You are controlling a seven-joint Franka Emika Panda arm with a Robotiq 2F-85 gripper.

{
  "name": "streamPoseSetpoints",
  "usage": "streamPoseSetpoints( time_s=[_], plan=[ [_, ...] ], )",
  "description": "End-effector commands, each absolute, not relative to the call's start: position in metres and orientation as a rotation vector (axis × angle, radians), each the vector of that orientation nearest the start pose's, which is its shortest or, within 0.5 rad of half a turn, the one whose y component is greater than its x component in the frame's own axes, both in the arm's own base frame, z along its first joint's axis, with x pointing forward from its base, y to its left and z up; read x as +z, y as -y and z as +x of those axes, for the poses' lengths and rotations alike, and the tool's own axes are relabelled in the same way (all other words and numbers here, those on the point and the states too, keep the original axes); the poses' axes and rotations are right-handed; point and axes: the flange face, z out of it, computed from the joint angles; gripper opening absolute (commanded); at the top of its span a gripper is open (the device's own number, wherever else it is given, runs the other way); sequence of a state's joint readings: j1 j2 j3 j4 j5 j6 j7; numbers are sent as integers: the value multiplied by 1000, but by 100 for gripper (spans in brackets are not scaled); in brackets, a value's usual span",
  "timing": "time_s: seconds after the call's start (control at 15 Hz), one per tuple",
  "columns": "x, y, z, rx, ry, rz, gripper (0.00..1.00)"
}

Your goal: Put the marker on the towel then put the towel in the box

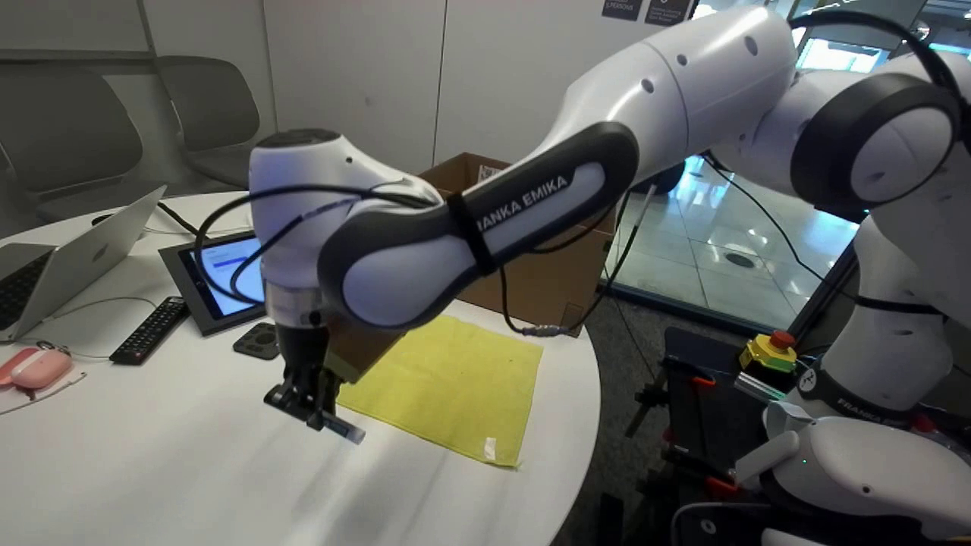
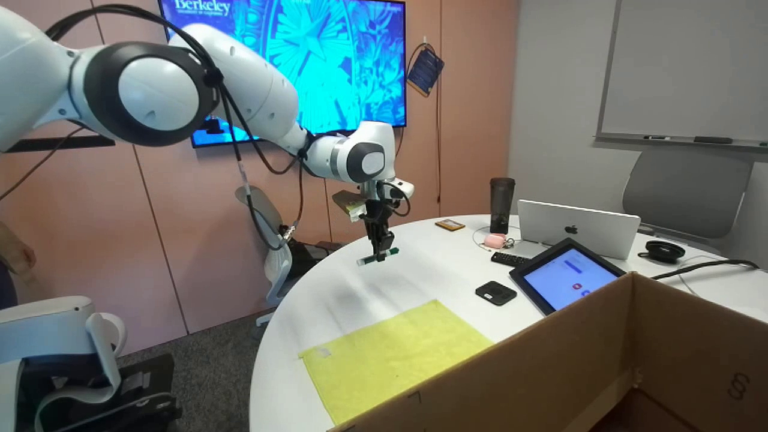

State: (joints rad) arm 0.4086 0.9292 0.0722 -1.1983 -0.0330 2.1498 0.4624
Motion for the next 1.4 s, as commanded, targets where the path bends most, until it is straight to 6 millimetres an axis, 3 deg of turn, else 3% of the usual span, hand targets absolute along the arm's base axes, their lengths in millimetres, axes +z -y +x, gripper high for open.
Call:
streamPoseSetpoints(
  time_s=[0.0,0.33,0.87,1.13,1.33],
  plan=[
    [250,-284,671,-20,-60,-3094,5],
    [244,-216,657,40,-174,-3130,5],
    [184,-133,649,183,-230,-3217,5],
    [157,-100,650,242,-321,-3256,6],
    [134,-93,651,264,-363,-3265,6]
  ],
)
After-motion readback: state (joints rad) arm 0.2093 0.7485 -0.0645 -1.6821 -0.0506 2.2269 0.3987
